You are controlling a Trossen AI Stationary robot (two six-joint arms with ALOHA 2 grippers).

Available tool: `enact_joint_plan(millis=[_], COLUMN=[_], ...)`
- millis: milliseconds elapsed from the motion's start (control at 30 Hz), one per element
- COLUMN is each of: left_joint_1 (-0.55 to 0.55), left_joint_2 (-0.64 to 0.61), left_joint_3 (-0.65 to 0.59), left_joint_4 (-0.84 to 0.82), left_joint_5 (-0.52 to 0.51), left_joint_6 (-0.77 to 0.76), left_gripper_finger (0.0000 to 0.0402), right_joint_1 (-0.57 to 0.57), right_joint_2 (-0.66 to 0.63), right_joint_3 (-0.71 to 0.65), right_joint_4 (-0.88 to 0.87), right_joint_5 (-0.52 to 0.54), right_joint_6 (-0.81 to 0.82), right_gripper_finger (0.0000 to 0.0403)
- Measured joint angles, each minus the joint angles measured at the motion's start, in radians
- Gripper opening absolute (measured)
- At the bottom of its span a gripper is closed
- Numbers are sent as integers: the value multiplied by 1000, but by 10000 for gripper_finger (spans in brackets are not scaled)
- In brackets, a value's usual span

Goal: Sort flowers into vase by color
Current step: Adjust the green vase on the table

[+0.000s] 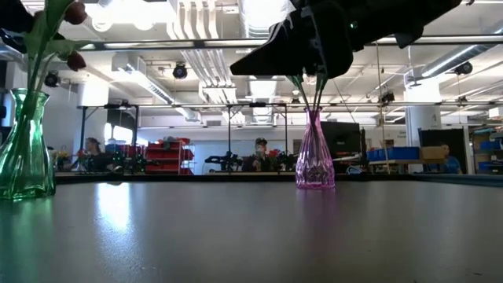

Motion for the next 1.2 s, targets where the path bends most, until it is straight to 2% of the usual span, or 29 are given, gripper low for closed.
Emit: enact_joint_plan(millis=[67,267,433,567,667,1200], left_joint_1=[0,0,0,-2,-9,-15], left_joint_2=[0,0,0,0,0,0], left_joint_3=[22,105,98,48,40,-8], left_joint_4=[-42,-183,-299,-285,-218,-116], left_joint_5=[-32,-39,-55,-69,-57,-6], left_joint_6=[-15,-82,-162,-166,-158,-153], left_gripper_finger=[0,0,0,0,0,0], right_joint_1=[0,0,0,-2,-2,-2], right_joint_2=[-4,-18,-21,-21,-21,-21], right_joint_3=[0,0,0,0,0,0], right_joint_4=[-1,-9,-9,-9,-9,-17], right_joint_5=[0,0,0,0,0,0], right_joint_6=[0,2,2,0,-6,-17], right_gripper_finger=[9,9,9,9,9,9])
